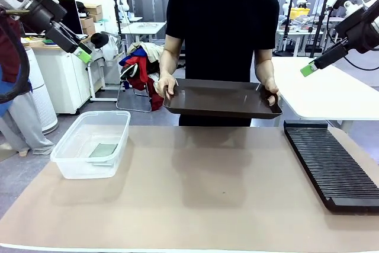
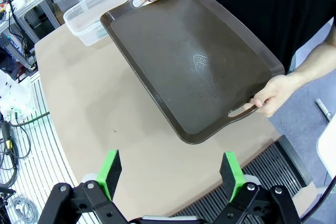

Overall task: Sort PCBs into racks and boxes based on the side picked up.
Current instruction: If the short side of the Blank PCB is picked up, insert it into the PCB Rack ; if the long side is picked up, place it in the Organizing box.

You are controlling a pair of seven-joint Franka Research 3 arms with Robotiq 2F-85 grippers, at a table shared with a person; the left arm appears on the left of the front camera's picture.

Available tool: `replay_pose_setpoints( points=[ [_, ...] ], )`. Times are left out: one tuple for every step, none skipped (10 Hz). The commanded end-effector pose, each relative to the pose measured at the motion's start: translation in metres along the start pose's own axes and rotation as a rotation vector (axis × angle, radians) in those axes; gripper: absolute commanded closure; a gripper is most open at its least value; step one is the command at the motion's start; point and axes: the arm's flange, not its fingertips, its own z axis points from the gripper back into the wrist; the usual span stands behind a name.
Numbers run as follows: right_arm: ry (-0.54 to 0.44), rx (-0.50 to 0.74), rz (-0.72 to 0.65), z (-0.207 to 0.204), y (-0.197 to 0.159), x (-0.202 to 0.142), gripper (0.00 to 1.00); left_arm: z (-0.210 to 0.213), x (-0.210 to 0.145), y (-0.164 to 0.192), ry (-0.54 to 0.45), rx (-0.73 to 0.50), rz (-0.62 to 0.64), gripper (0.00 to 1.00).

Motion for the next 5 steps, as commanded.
replay_pose_setpoints(
  points=[
    [-0.012, 0.015, 0.003, -0.0008, 0.0004, -0.0003, 0.00, 0.0002, -0.0011, -0.0028, 0.003, -0.006, -0.003, 0.00],
    [-0.012, 0.015, 0.003, -0.0008, 0.0004, -0.0003, 0.00, 0.0002, -0.0011, -0.0028, 0.003, -0.006, -0.003, 0.00],
    [-0.012, 0.015, 0.003, -0.0008, 0.0004, -0.0003, 0.00, 0.0002, -0.0011, -0.0028, 0.003, -0.006, -0.003, 0.00],
    [-0.012, 0.015, 0.003, -0.0008, 0.0004, -0.0003, 0.00, 0.0002, -0.0011, -0.0028, 0.003, -0.006, -0.003, 0.00],
    [-0.012, 0.015, 0.003, -0.0008, 0.0004, -0.0003, 0.00, 0.0002, -0.0011, -0.0028, 0.003, -0.006, -0.003, 0.00]
  ],
)
